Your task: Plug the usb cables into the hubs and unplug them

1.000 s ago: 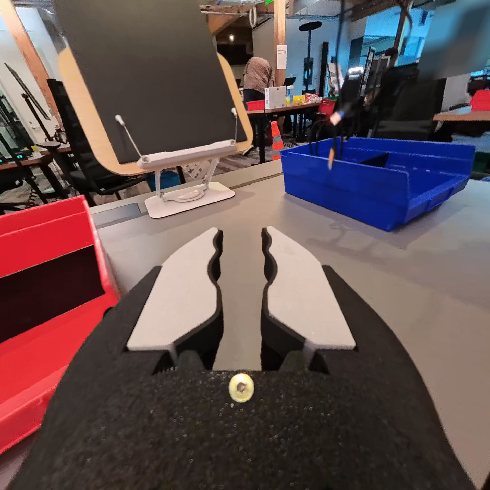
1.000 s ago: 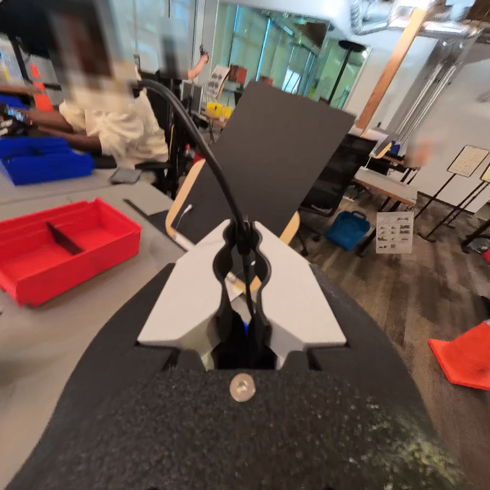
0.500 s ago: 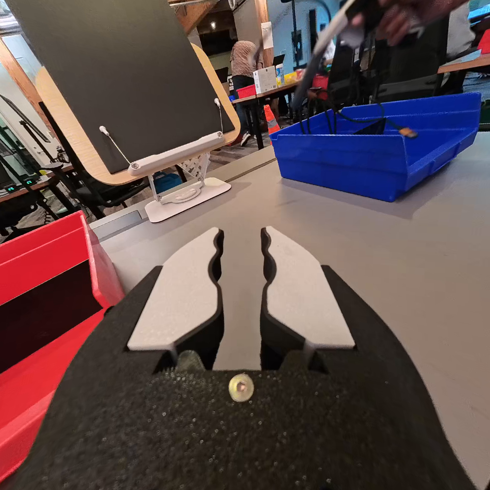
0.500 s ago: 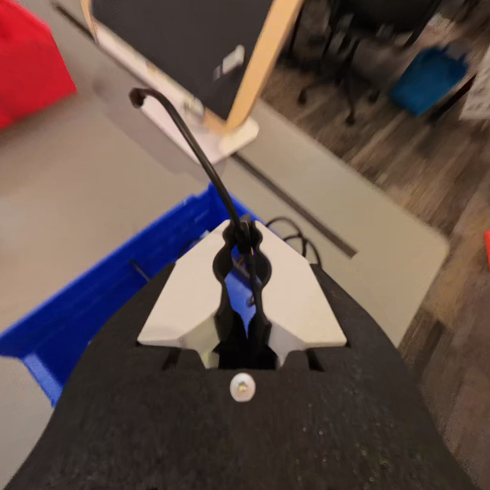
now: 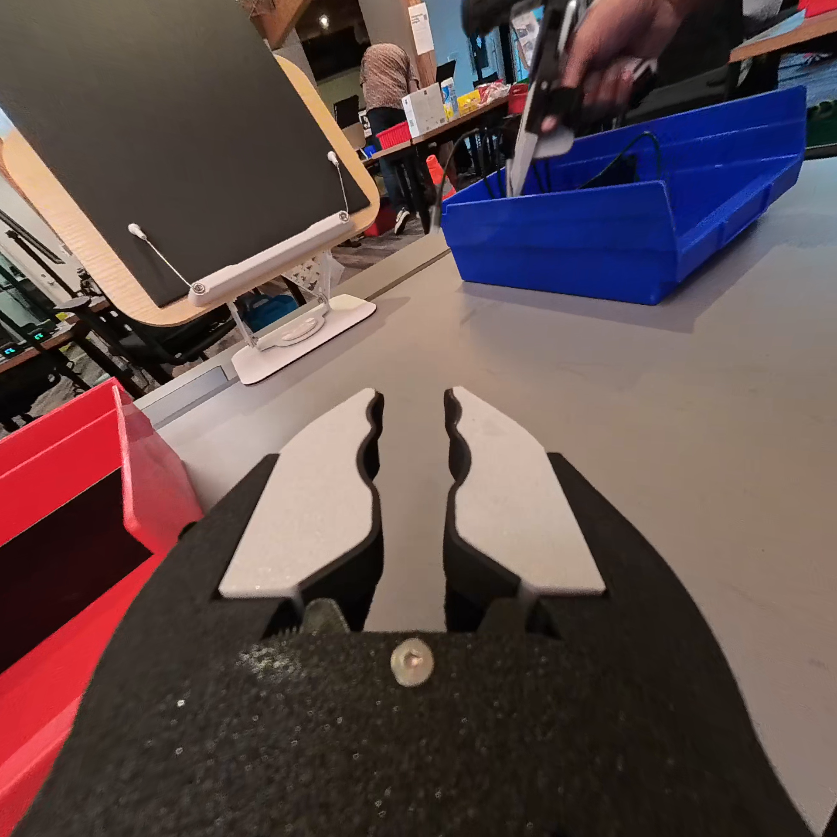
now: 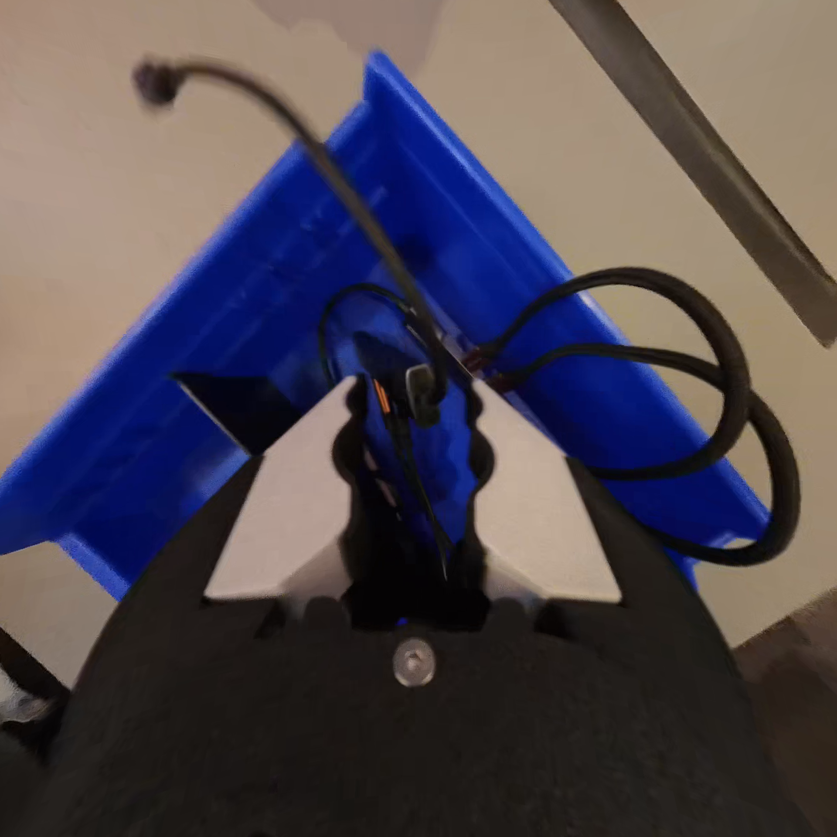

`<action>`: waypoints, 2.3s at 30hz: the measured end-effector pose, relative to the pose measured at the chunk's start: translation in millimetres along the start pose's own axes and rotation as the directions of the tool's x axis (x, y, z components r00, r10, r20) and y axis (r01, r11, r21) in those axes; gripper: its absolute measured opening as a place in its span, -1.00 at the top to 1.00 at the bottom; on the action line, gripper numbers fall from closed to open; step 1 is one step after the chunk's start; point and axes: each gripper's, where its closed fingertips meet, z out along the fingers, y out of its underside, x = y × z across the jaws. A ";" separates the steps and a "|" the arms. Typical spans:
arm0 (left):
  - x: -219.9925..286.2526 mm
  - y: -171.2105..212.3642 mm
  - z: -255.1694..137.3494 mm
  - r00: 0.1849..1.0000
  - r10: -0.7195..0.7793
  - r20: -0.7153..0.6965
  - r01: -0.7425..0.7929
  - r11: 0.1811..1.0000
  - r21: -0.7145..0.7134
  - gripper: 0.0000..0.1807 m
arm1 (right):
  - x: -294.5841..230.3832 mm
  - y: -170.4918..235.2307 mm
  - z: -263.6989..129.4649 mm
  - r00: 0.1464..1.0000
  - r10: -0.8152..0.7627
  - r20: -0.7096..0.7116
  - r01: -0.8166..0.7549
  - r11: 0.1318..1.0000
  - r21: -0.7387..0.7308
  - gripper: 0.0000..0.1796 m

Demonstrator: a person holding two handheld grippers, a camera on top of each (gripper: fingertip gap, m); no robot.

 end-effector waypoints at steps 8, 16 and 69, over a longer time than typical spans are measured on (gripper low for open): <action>-5.5 5.2 -5.7 1.000 0.000 0.004 0.000 1.000 -0.020 0.71 | -3.2 -3.8 -85.8 0.975 0.115 -0.190 -0.053 0.951 0.305 0.54; 7.2 6.8 1.2 0.999 0.015 -0.041 -0.016 0.999 -0.036 0.71 | -88.7 109.8 -23.7 0.950 0.282 -0.136 -0.265 0.955 0.132 0.45; 15.2 6.0 -1.0 0.998 0.052 -0.045 -0.054 0.997 -0.047 0.71 | -129.7 -8.9 -121.3 0.913 0.297 0.280 -0.406 0.607 0.683 0.60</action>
